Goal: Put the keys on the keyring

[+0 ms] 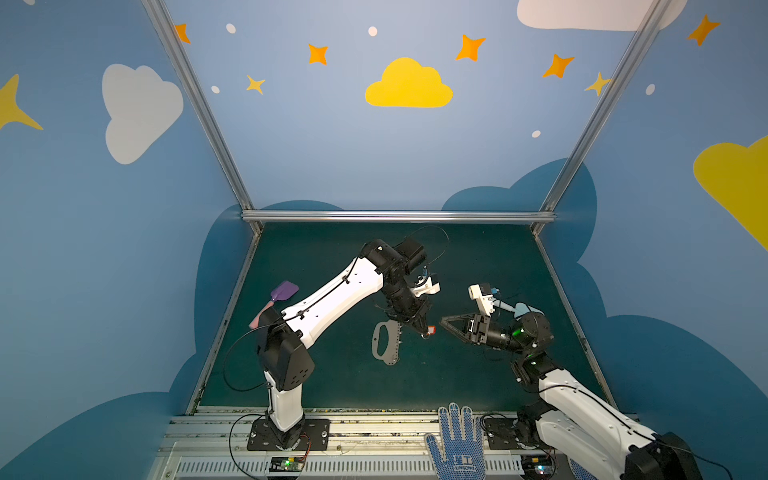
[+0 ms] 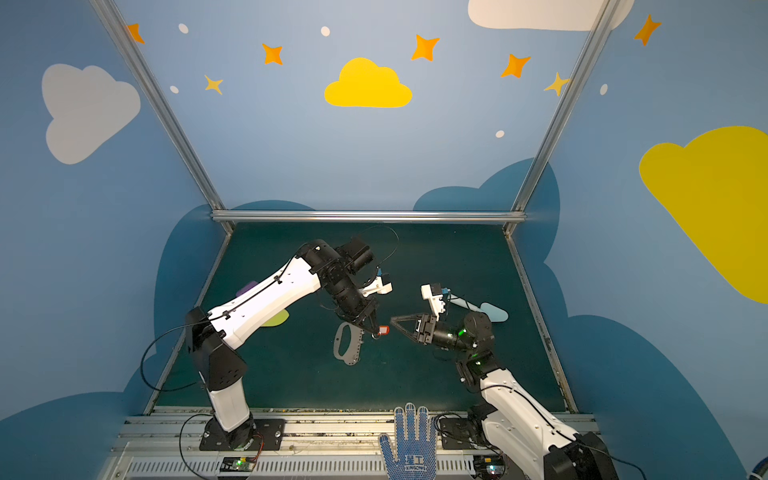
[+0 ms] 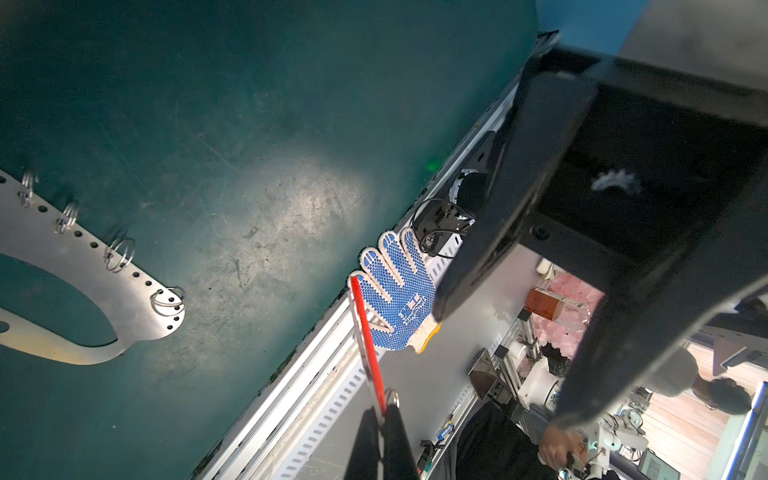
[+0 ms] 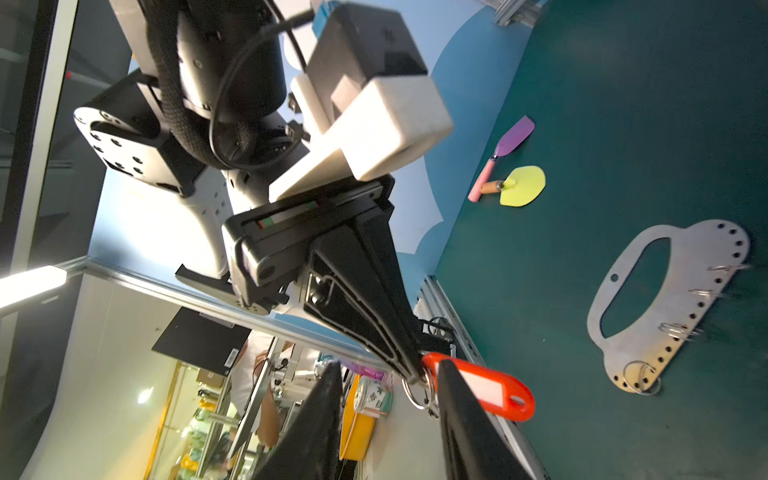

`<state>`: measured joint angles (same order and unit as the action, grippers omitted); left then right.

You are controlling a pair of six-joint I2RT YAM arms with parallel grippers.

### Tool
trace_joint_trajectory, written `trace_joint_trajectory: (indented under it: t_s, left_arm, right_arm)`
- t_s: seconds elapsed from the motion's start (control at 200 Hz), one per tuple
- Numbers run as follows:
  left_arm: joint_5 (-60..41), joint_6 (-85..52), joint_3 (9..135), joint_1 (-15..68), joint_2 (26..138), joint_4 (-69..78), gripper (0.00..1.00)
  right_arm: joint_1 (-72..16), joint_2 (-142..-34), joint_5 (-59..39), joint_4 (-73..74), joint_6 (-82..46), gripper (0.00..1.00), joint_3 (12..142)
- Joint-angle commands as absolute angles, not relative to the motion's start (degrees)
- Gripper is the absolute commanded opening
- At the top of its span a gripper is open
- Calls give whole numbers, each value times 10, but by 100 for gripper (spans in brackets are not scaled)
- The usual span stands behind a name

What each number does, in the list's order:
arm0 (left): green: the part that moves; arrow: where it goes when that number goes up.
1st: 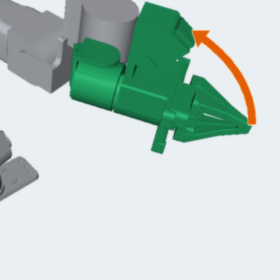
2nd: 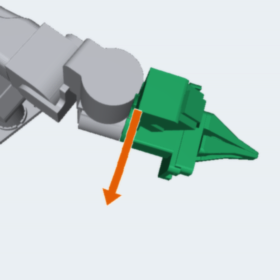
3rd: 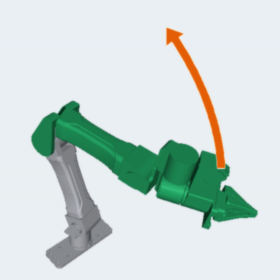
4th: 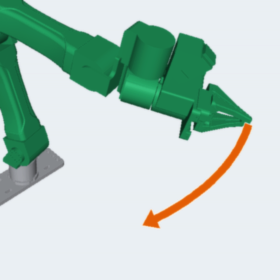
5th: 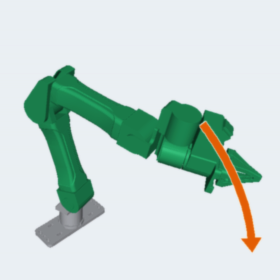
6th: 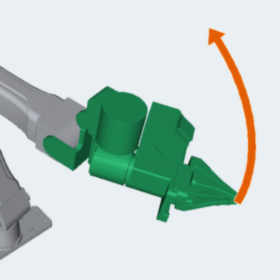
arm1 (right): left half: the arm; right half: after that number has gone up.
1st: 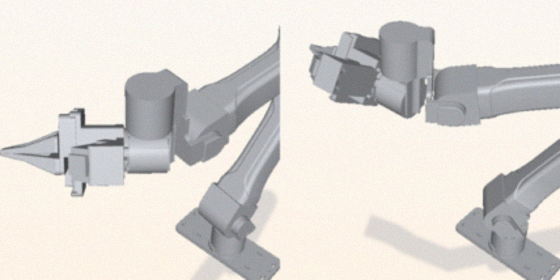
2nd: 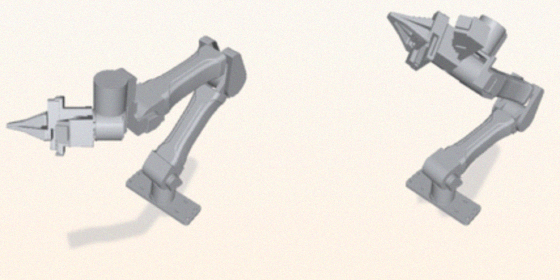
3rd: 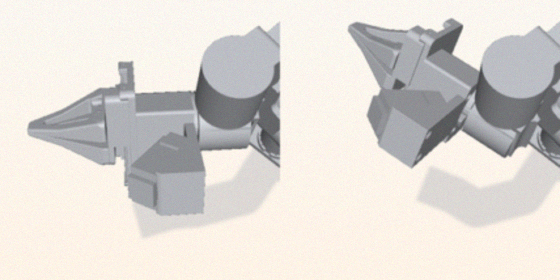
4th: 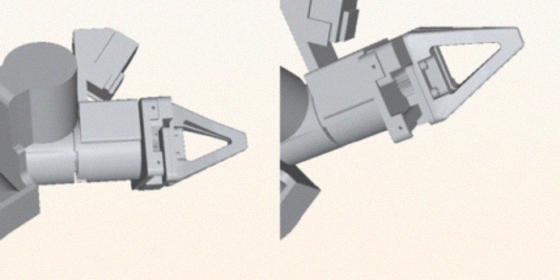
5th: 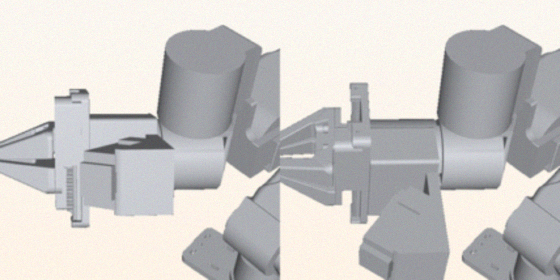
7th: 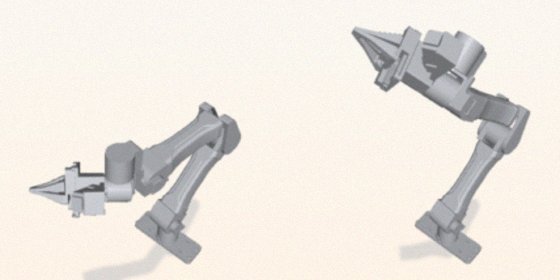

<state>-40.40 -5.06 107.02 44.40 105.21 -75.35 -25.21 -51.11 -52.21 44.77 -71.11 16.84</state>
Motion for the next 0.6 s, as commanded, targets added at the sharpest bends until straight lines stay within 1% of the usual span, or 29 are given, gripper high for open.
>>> trace_joint_trajectory:
  t_s: [0.0,0.21,0.32,0.376,0.491,0.596]
  left_arm:
    - [-428,-36,1087,443,1024,-754,4]
    - [-430,-38,1086,441,1016,-751,4]
    - [-430,-41,1086,438,1013,-745,4]
    - [-431,-45,1086,436,1010,-739,4]
    - [-438,-52,1085,433,1008,-730,4]
    - [-443,-54,1084,431,1008,-727,4]
  right_arm:
    - [-266,-525,-539,497,-715,34,179]
    - [-286,-533,-549,511,-712,34,183]
    - [-294,-535,-547,506,-708,40,182]
    - [-297,-536,-546,508,-708,40,180]
    - [-304,-536,-545,507,-705,38,182]
    - [-308,-536,-541,498,-699,34,186]
